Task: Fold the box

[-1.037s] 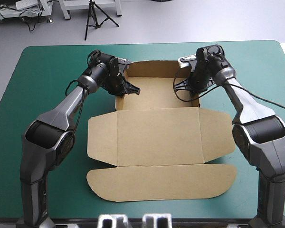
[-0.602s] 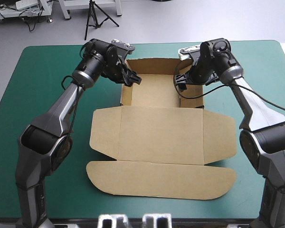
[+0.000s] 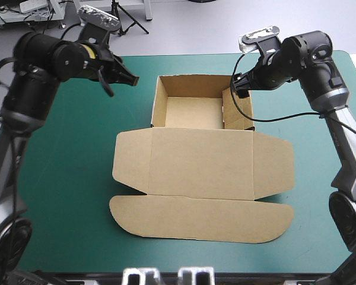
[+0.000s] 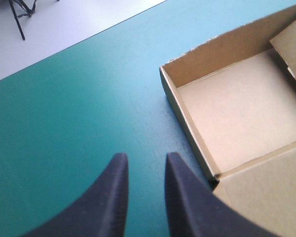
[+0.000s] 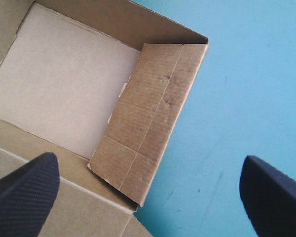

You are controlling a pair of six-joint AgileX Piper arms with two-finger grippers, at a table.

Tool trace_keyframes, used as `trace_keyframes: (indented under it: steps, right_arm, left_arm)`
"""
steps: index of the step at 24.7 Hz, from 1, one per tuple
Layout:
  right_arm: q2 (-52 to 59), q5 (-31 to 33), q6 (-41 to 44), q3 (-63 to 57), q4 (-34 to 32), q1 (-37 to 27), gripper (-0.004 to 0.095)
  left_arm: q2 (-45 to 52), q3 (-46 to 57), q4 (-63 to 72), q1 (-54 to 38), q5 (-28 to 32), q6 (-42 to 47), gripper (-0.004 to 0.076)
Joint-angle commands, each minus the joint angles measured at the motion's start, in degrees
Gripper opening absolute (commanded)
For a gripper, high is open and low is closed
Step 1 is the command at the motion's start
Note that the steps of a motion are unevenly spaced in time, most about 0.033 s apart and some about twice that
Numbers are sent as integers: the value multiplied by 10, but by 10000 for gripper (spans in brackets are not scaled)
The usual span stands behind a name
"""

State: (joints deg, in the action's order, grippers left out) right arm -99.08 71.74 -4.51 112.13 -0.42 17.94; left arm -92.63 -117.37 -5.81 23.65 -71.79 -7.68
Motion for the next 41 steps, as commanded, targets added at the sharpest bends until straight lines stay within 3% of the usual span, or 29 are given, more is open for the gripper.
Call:
trace_keyframes:
  steps: [1,7,14,18,24,27,31,35,36,41]
  right_arm:
    - [16,-7,-5,17,1,-14,901]
    - [-55,-4,-11,15,86,-68,901]
    - [-130,-2,-18,15,132,-71,864]
    - [-172,-2,-18,15,144,-70,660]
    - [-189,-2,-56,15,158,-70,162]
    - [-189,-2,-91,15,157,-70,-16]
    - [-189,-2,-126,29,148,-71,-18]
    - [-189,-2,-134,111,62,-83,-17]
    - [-189,-2,-134,147,29,-98,-18]
    - [-189,-9,-133,198,-6,-172,-18]
  left_arm:
    - [105,74,-11,2,-22,-31,-8]
    - [283,367,-56,2,-21,-16,-4]
    - [368,524,-52,2,-19,56,-4]
    - [388,555,-52,2,-17,82,-4]
    - [391,573,-47,2,-15,83,-4]
    - [391,577,-47,2,-14,87,-4]
    - [391,577,-50,2,-15,87,-4]
    - [391,577,-50,2,-15,87,-4]
    - [391,577,-50,2,-15,87,-4]
    - [391,577,-50,2,-16,87,-4]
